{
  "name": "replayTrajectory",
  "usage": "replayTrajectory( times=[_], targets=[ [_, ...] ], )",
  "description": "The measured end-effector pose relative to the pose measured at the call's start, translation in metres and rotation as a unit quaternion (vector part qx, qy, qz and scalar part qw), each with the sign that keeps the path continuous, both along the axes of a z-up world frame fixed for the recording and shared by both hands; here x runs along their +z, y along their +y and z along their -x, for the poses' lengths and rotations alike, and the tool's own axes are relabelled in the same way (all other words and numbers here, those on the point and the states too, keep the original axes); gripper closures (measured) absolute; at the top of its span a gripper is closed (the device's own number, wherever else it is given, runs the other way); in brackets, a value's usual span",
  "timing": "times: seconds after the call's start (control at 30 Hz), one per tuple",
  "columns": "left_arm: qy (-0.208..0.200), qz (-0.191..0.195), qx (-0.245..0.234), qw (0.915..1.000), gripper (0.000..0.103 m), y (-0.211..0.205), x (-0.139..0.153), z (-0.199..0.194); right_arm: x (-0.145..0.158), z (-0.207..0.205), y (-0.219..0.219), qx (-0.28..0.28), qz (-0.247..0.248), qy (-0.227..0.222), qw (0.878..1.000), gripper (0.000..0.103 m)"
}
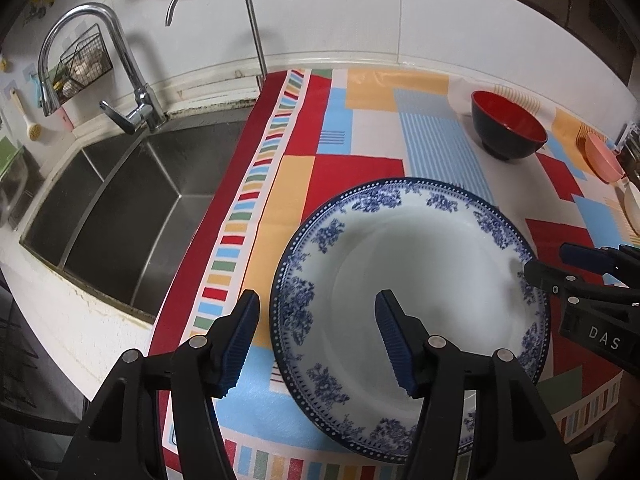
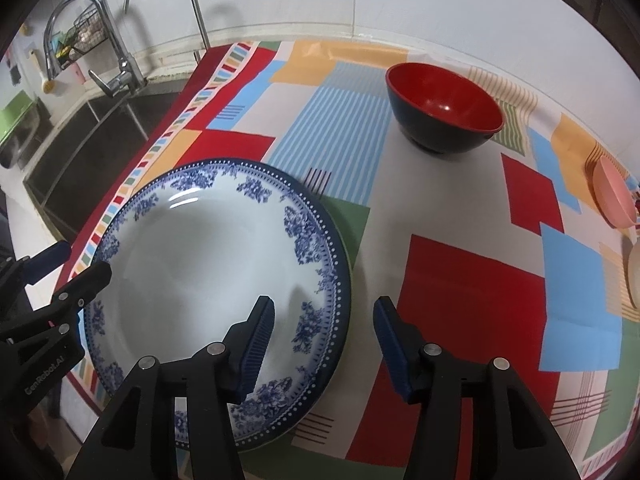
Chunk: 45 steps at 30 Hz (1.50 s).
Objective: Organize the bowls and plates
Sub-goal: 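Lower the floral plate onto the plate stack and open both grippers, then move both grippers toward the white bowl beside the pink bowl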
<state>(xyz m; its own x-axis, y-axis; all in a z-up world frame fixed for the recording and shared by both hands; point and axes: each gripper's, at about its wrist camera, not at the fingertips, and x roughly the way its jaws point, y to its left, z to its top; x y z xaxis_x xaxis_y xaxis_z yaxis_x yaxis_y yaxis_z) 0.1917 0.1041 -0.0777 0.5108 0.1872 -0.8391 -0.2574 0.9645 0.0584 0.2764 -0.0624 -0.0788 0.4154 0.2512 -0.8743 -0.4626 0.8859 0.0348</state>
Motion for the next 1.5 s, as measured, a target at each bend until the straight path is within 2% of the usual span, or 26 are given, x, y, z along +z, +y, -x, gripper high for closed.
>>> replayTrajectory(
  times=[0.4, 0.77, 1.17, 1.5],
  targets=[
    [-0.031, -0.003, -0.030, 0.9991, 0.044, -0.020, 0.018, -0.014, 0.016, -0.003, -0.021, -0.025, -0.014, -0.036, 0.999, 0.050],
    [-0.073, 0.002, -0.088, 0.9934, 0.044, -0.063, 0.043, -0.036, 0.036, -0.008, -0.063, -0.076, -0.035, -0.062, 0.995, 0.050],
    [-0.121, 0.020, -0.166, 0.9784, 0.044, -0.130, 0.073, -0.068, 0.062, -0.009, -0.139, -0.163, -0.052, -0.109, 0.979, 0.050],
    [-0.148, 0.032, -0.226, 0.9622, 0.044, -0.196, 0.089, -0.093, 0.079, -0.012, -0.209, -0.237, -0.052, -0.145, 0.959, 0.050]
  ],
)
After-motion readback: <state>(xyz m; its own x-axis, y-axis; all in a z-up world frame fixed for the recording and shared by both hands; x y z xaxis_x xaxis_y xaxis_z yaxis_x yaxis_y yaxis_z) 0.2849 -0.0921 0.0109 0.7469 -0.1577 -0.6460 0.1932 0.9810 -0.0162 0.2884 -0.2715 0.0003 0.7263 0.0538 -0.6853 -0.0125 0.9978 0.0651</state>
